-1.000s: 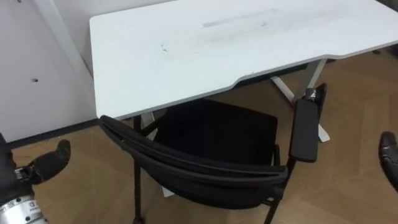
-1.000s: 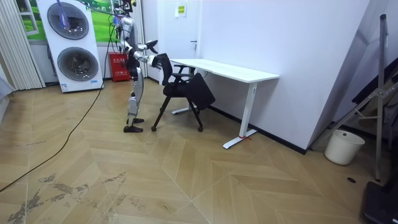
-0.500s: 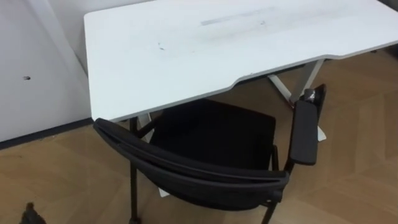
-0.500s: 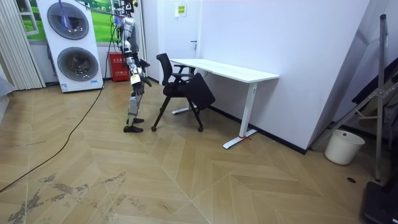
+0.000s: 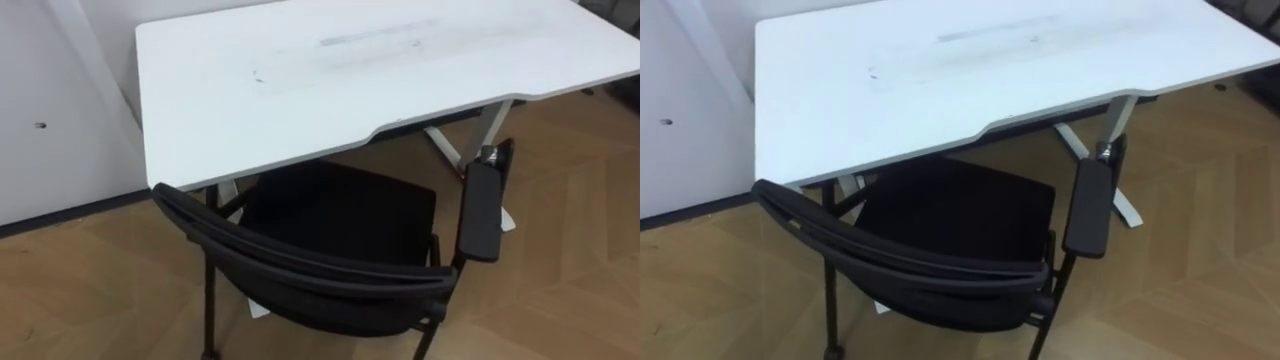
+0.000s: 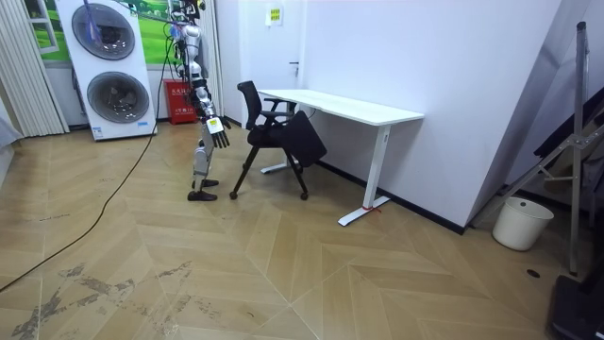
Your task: Push chair
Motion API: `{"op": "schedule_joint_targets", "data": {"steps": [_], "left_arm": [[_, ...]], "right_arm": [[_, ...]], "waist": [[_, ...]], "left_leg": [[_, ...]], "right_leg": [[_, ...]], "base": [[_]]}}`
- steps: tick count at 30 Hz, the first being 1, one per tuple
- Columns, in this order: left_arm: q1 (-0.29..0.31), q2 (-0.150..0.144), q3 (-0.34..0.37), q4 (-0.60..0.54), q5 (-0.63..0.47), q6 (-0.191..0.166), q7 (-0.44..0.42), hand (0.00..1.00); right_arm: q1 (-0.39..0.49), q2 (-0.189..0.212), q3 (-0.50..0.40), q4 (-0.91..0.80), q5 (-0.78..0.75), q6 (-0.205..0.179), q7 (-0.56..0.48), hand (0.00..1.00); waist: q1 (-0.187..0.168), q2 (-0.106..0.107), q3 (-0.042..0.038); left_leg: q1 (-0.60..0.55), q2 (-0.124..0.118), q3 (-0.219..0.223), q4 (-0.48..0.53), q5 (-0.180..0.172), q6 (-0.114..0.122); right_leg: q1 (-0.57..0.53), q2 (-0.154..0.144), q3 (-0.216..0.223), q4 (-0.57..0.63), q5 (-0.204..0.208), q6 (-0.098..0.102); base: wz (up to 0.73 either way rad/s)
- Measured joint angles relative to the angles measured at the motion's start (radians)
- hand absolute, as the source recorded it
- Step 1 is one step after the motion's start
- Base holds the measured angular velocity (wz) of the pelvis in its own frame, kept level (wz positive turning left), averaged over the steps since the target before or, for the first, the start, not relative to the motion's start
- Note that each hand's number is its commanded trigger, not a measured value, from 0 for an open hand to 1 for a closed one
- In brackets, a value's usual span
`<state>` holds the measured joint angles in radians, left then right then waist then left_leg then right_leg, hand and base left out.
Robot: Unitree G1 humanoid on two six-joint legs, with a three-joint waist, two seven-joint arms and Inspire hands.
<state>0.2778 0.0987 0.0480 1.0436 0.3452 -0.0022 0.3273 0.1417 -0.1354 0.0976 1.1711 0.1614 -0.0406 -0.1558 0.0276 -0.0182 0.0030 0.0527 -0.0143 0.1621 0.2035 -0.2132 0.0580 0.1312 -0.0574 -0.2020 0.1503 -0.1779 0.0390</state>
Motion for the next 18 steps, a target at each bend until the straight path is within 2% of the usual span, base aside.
{"op": "schedule_joint_targets", "data": {"steps": [6,14,18], "left_arm": [[-0.018,-0.011,-0.021,0.001,0.014,0.019,-0.08,0.0],[-0.01,-0.01,-0.021,0.038,0.013,0.069,-0.123,0.0],[0.003,-0.011,-0.032,0.038,0.013,0.081,-0.156,0.0]], "right_arm": [[-0.001,0.015,0.02,0.008,0.08,0.0,0.079,0.0],[0.016,0.015,0.019,0.063,0.11,0.02,0.116,0.0],[0.015,0.015,0.018,0.069,0.098,0.02,0.115,0.0]], "waist": [[0.001,0.005,0.0025],[-0.009,0.013,0.0013],[-0.013,0.013,0.0006]], "left_leg": [[-0.008,0.0,-0.011,0.006,-0.004,-0.001],[-0.009,0.0,-0.013,0.003,-0.004,-0.001],[-0.006,0.001,-0.013,0.003,-0.004,-0.001]], "right_leg": [[0.007,0.001,-0.002,0.0,0.0,0.0],[0.005,0.001,-0.008,-0.001,0.0,0.0],[0.001,0.002,-0.004,-0.001,0.0,0.0]], "base": [[0.08],[0.0],[0.0]]}}
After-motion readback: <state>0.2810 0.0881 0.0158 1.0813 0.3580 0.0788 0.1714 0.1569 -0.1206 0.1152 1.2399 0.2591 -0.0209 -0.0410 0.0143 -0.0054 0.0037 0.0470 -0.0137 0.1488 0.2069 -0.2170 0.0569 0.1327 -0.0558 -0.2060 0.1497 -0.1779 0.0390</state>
